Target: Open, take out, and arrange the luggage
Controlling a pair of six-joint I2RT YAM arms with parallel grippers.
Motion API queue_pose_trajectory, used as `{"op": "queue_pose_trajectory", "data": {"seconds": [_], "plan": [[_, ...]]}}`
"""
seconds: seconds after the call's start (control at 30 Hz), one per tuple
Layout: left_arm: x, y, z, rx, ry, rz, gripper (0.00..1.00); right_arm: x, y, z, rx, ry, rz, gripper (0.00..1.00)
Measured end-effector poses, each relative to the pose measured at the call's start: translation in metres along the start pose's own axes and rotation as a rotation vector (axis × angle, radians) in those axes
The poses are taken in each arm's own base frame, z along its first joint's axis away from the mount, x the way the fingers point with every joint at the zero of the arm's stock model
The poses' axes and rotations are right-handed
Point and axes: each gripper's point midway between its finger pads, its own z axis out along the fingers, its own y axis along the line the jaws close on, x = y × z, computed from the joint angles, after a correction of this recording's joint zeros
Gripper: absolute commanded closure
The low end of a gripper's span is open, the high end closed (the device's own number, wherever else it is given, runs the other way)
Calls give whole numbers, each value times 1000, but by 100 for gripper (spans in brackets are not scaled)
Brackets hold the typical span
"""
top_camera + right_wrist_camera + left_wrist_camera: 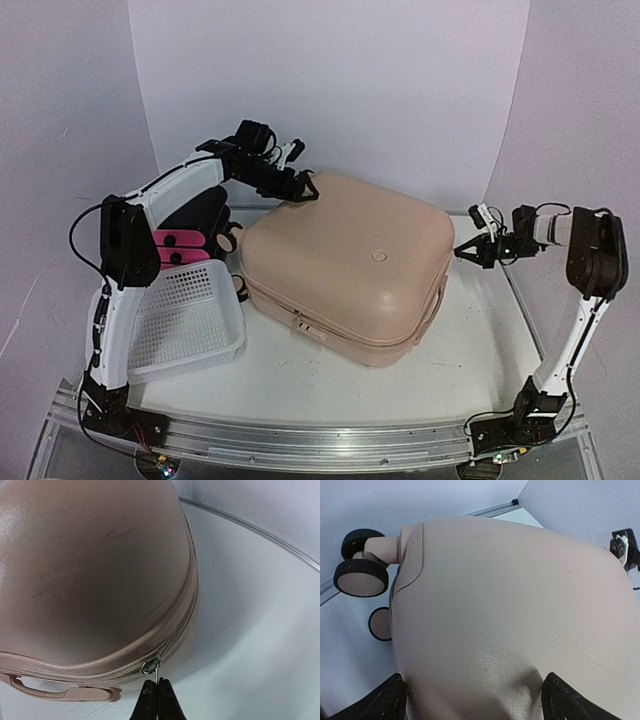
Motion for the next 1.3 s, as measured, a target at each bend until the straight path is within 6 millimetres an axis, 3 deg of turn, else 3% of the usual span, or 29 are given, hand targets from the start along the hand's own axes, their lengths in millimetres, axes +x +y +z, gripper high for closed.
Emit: {"op": "queue_pose_trajectory", "data": {"seconds": [0.17,0.4,0.7,0.83,0.87,0.93,0.97,1.03,1.1,1.23,1.3], "plan": [[-4,-5,5,-9,-14,65,7,-14,-41,12,-20,-19,-119,100],[-11,-6,12,-6,-30,113,7,-31,-73,47,-48,-28,-305,100],[-17,-6,16,-10,-41,112,8,-49,-78,69,-83,-93,-417,100],[-16,-6,17,-11,-40,111,8,-60,-81,90,-134,-147,-447,98],[-16,-6,18,-13,-40,109,8,-62,-81,95,-143,-151,-442,84],[-17,-6,17,-18,-44,105,7,-65,-81,102,-142,-139,-404,14],[-17,-6,17,-21,-46,100,6,-66,-84,103,-122,-126,-389,3],[-18,-7,15,-23,-47,81,5,-62,-99,99,-11,-69,-334,2],[-16,-8,12,-22,-39,57,3,-57,-111,83,96,-20,-239,2],[-7,-15,0,-14,9,-4,1,-48,-118,25,330,69,18,2],[-1,-20,-10,-9,38,-37,1,-54,-117,-15,481,120,151,2]]}}
